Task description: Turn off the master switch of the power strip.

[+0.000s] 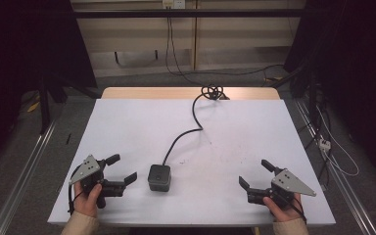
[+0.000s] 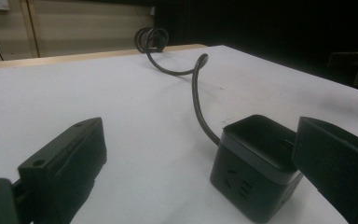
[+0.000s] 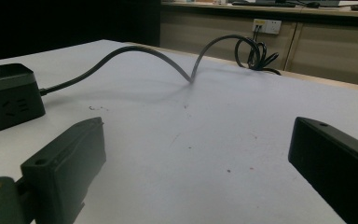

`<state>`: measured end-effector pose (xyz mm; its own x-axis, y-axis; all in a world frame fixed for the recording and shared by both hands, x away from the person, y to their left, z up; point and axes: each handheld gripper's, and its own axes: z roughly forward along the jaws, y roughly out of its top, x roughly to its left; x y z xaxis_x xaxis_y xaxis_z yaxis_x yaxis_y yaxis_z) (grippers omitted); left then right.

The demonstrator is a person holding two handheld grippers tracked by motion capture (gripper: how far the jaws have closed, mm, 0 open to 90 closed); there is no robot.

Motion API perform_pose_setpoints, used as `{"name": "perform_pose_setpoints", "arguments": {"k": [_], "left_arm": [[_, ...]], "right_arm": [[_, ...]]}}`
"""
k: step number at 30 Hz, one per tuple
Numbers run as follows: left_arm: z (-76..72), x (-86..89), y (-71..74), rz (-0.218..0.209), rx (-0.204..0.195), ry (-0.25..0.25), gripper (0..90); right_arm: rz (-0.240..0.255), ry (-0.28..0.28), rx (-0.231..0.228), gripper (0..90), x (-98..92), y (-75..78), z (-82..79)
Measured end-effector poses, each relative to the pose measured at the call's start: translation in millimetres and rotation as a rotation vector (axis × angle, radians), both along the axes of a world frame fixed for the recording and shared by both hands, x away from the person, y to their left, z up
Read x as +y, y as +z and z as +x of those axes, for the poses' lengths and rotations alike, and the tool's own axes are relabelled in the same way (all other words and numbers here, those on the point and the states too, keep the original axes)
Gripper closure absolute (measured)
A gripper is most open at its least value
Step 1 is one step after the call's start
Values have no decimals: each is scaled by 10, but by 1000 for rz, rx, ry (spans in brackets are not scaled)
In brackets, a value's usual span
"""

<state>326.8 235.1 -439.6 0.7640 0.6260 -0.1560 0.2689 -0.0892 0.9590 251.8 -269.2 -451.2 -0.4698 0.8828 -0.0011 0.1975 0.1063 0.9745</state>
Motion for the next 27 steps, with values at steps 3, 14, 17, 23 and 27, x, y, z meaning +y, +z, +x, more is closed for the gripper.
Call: {"name": "perform_pose_setpoints", "arguments": {"k": [3,14,17,23,27], "left_arm": [[-3,-1,6,-5,0,1,27],[3,-25,14,-22,-8,-17,27],[9,-47,27,-29,-12,-25,27],[30,-86,50,-65,-5,-29,27],[31,-103,63,-70,-8,-29,27]], "right_arm": [[-2,2,1,37,3,0,-1],[-8,7,0,40,13,-1,4],[-9,5,2,40,16,-1,8],[-11,6,3,40,15,-3,8],[-9,5,0,41,13,-1,14]]}}
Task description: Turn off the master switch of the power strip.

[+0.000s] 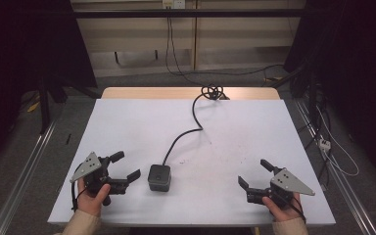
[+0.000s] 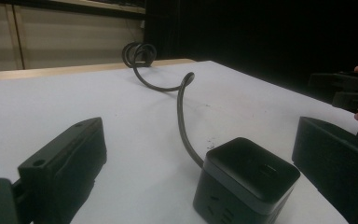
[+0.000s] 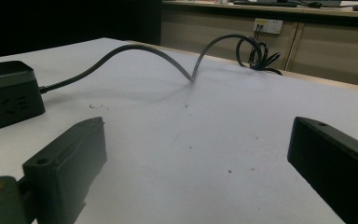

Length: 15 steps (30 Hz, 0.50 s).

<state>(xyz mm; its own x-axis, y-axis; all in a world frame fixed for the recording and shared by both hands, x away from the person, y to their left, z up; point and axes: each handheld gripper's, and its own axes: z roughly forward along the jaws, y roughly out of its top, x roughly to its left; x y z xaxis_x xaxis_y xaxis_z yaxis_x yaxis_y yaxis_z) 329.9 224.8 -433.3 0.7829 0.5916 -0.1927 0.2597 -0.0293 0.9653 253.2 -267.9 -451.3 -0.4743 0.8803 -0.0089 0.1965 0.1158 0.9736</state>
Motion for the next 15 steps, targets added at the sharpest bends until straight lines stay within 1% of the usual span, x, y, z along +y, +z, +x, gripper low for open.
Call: {"name": "perform_pose_setpoints", "arguments": {"k": [1,11,13,15], "left_arm": [[0,-4,4,8,-4,0,27],[15,-52,26,14,-8,0,30],[19,-77,36,32,-9,2,34],[23,-96,42,36,-6,2,34]], "right_arm": [[-1,-2,0,41,3,2,-1],[-2,0,3,42,8,1,-3],[-2,2,2,42,8,1,-4],[-3,3,2,43,11,0,-3]]}}
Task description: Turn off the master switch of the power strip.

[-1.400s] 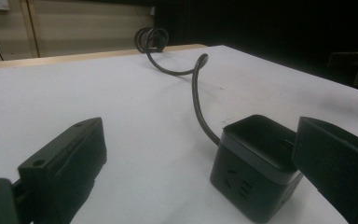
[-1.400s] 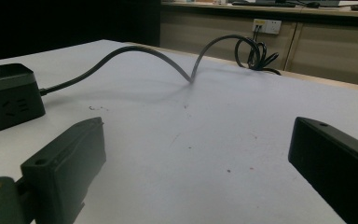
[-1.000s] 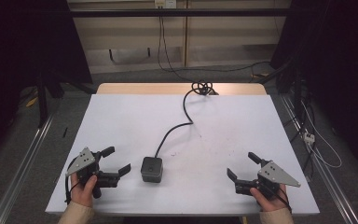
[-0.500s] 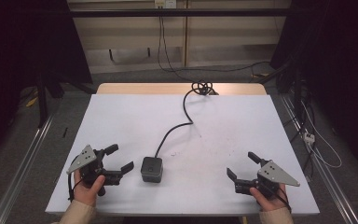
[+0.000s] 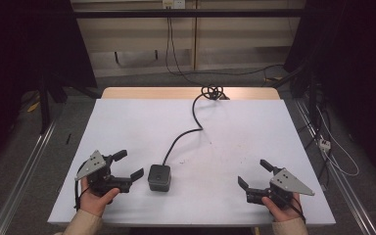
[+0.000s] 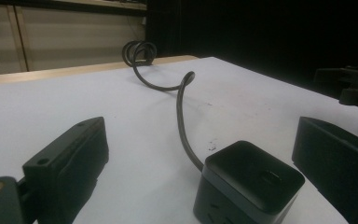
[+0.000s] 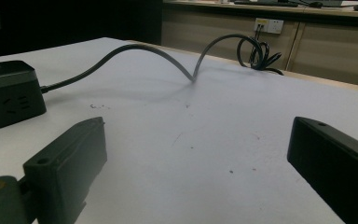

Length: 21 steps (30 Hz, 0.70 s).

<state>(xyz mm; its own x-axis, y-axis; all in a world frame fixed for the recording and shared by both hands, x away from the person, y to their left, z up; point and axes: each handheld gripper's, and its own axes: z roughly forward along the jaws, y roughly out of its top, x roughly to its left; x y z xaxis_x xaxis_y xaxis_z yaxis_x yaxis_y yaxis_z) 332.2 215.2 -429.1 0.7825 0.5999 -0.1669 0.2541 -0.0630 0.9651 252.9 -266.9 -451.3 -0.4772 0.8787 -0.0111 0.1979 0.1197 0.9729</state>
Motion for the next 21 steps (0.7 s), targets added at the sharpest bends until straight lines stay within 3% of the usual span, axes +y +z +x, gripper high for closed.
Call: {"name": "perform_pose_setpoints", "arguments": {"k": [15,21], "left_arm": [[16,-133,33,46,0,-5,34],[21,-161,50,35,-1,1,31]], "right_arm": [[-2,-1,2,45,0,0,-2],[-2,0,1,45,1,1,-3]]}}
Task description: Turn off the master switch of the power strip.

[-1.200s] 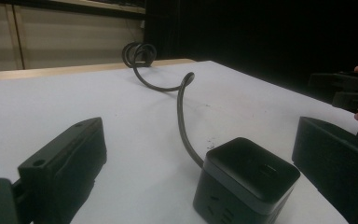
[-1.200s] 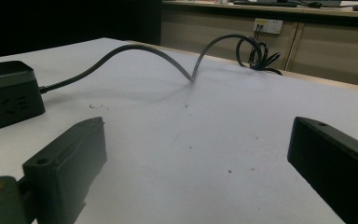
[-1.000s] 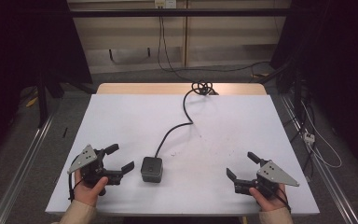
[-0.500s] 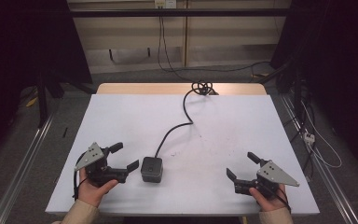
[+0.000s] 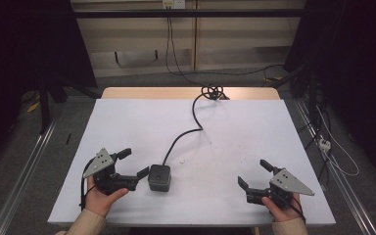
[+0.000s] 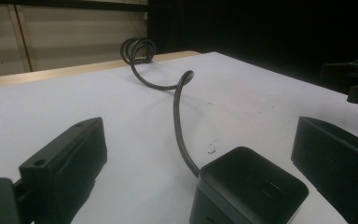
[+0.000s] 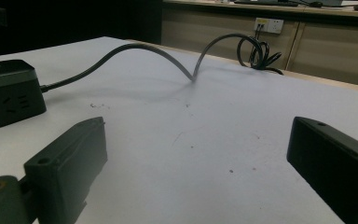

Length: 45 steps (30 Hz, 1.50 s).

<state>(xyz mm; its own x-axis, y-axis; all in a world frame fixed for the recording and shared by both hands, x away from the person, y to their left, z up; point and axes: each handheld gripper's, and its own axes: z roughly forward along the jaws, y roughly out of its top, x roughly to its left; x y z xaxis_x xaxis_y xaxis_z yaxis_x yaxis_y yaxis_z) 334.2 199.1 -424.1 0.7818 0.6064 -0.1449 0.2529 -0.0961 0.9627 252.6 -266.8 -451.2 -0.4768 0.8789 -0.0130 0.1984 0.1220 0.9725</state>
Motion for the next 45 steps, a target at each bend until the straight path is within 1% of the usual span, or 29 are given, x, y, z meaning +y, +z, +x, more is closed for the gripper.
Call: {"name": "perform_pose_setpoints", "arguments": {"k": [4,5,6,7,9,10,12,13,14,18,20,22,23,24,25,27,30,35,37,39,42,45], "left_arm": [[4,-27,18,2,6,-9,46],[5,-36,21,-1,7,-13,61],[8,-46,24,-5,12,-30,79],[9,-50,27,-1,12,-38,108],[6,-64,32,2,15,-39,131],[10,-75,44,10,20,-47,147],[7,-82,52,12,19,-43,187],[8,-87,60,13,22,-50,187],[9,-92,67,12,24,-53,216],[11,-110,83,25,17,-68,289],[8,-130,90,35,16,-83,324],[10,-137,91,37,17,-91,336],[11,-142,91,39,18,-98,365],[9,-151,90,38,23,-95,365],[11,-154,87,39,26,-98,392],[18,-155,83,46,31,-103,411],[25,-155,77,53,35,-92,452],[39,-144,76,48,40,-86,497],[41,-146,74,42,47,-96,514],[41,-152,69,49,56,-110,523],[41,-163,64,56,51,-117,547],[37,-164,63,61,54,-109,553]], "right_arm": [[0,0,0,46,-1,0,0],[-1,-1,0,46,-1,0,1],[0,-1,0,46,-1,0,1],[-1,-1,0,46,-1,0,1],[0,0,0,48,-1,0,0],[-1,-2,-1,48,-1,1,0],[-1,-1,0,48,-1,0,1],[-1,-1,0,48,-1,0,1],[0,0,1,48,-1,-1,1],[0,-2,2,48,-3,0,1],[0,-2,1,48,-4,1,1],[0,-3,0,48,-4,2,0],[1,-3,1,48,-5,3,0],[1,-3,1,48,-5,3,0],[1,-3,2,48,-5,2,0],[0,-4,3,48,-7,3,1],[1,-4,3,48,-8,4,1],[0,-5,3,48,-9,3,2],[-1,-8,5,48,-12,1,3],[-2,-8,4,48,-13,2,4],[-1,-9,4,48,-13,4,3],[-2,-9,4,48,-13,4,3]]}}
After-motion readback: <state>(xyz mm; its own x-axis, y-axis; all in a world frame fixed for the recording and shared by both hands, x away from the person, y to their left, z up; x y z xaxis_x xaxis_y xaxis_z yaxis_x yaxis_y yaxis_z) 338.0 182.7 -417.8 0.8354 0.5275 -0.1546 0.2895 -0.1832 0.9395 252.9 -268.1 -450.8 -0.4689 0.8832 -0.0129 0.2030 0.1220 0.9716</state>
